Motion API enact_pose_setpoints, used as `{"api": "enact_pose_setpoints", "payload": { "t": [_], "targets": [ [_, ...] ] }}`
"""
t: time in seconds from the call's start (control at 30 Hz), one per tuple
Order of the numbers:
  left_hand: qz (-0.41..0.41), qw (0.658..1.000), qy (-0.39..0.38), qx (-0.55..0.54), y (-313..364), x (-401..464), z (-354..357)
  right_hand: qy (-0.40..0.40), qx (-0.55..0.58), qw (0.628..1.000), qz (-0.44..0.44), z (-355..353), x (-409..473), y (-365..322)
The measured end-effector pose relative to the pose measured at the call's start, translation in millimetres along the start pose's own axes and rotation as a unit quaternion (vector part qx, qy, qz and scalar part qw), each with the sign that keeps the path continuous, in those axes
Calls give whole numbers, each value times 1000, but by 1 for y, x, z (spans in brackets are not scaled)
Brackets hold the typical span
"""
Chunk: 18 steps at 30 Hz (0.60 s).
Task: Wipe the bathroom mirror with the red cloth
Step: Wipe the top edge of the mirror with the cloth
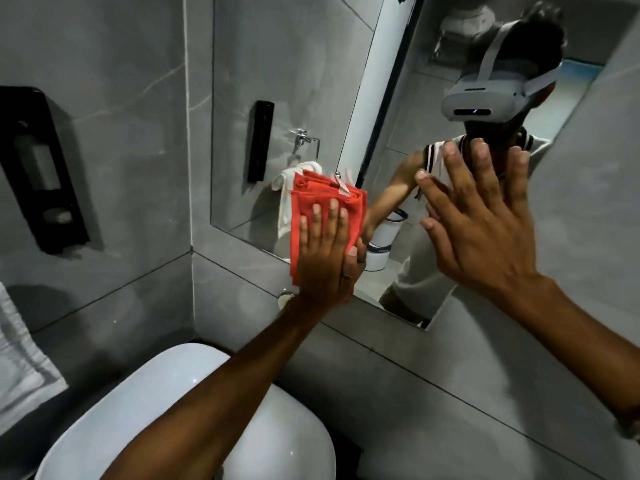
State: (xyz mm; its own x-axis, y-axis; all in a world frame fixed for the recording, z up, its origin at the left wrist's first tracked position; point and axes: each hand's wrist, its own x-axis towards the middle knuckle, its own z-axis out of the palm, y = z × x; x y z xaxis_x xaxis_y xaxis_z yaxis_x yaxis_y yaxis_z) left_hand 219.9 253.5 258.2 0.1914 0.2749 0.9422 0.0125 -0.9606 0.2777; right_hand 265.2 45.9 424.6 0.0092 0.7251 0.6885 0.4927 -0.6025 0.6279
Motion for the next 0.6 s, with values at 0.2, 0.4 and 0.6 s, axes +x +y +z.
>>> {"api": "enact_pose_setpoints", "payload": {
  "t": [0.2, 0.4, 0.6],
  "targets": [
    [35, 999, -26, 3, 90, -23, 10, 38, -20, 999, 21, -18, -33, 45],
    [58, 997, -59, -3, 142, -25, 16, 16, 12, 994, 109, -32, -45, 73],
    [26, 996, -86, -12, 197, 53, 7, 23, -16, 993, 114, -45, -23, 114]
  ]
}}
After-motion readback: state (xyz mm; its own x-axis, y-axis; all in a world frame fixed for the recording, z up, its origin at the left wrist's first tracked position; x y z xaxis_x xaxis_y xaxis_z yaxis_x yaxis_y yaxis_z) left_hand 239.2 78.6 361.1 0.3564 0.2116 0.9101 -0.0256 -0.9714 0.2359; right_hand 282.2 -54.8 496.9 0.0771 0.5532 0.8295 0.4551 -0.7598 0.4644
